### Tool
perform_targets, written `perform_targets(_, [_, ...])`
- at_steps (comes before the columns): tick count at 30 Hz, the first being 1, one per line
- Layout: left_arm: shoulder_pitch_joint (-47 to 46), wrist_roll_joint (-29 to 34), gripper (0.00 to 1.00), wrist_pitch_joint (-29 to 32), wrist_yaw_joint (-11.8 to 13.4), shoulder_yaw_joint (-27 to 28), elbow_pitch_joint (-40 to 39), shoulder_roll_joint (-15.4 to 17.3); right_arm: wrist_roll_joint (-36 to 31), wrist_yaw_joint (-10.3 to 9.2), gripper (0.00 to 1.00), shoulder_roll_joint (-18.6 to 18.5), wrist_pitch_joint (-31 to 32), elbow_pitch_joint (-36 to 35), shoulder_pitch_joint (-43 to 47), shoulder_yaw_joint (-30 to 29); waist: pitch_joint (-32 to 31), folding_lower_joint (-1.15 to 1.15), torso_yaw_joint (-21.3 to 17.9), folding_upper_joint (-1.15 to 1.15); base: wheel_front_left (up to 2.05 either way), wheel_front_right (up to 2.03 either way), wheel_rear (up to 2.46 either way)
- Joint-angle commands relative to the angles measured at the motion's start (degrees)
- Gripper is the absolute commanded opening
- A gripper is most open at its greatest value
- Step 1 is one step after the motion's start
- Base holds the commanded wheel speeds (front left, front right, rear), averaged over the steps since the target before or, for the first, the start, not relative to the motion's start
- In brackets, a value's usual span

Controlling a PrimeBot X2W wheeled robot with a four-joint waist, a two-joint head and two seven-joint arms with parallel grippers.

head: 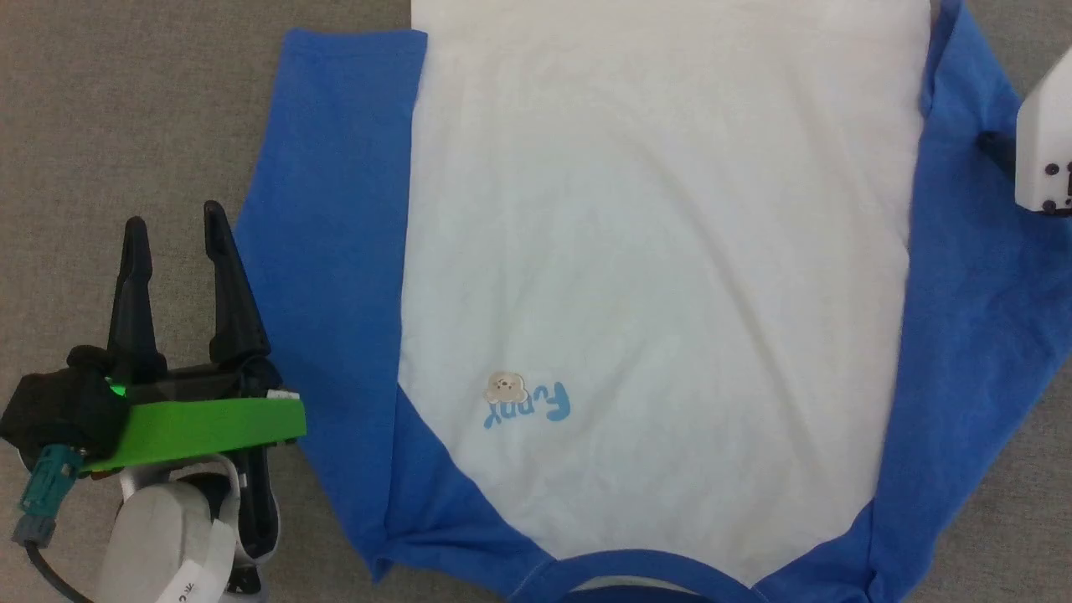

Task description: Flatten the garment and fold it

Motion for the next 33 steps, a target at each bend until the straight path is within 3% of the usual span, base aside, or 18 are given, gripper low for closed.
perform_targets(1, [-0.8, 1.1, 1.00, -0.3, -0.6, 0.5, 0.2, -0.4, 0.4, -0.06, 0.14, 0.3, 1.8, 1.9, 1.8, 0.1, -0.3, -0.01, -0.2, 0.00, 0.00, 0.00, 0.00])
perform_targets(2, [-0.8, 1.3, 1.00, -0.3, -0.9, 0.7, 0.5, -0.6, 0.5, -0.06, 0.00, 0.2, 1.6, 1.7, 1.7, -0.6, -0.5, -0.01, -0.3, 0.00, 0.00, 0.00, 0.00])
perform_targets(13, [0.6, 2.2, 1.00, -0.3, -3.0, 2.7, 4.2, -2.5, -1.6, -0.06, 0.00, 0.3, -5.5, 0.5, 4.2, -20.2, -7.8, -0.01, -1.4, 0.00, 0.00, 0.00, 0.00])
perform_targets(18, [2.9, 2.2, 1.00, -0.3, -3.4, 4.1, 5.1, -2.6, -2.6, -0.06, 0.00, -0.5, -4.9, -2.9, 9.6, -23.3, -12.9, -0.01, -2.8, 0.00, 0.00, 0.00, 0.00])
perform_targets(24, [6.4, 1.9, 1.00, -0.3, -3.6, 5.4, 5.1, -3.0, -1.6, -0.06, 0.00, -0.4, -3.5, -9.9, 15.8, -22.1, -18.5, -0.01, -4.1, 0.00, 0.00, 0.00, 0.00])
perform_targets(33, [10.5, 1.8, 1.00, -0.1, -3.5, 5.7, 4.7, -3.1, 8.9, -0.06, 0.00, -0.2, -0.8, -29.0, 23.2, -6.8, -23.2, -0.01, -4.0, 0.00, 0.00, 0.00, 0.00])
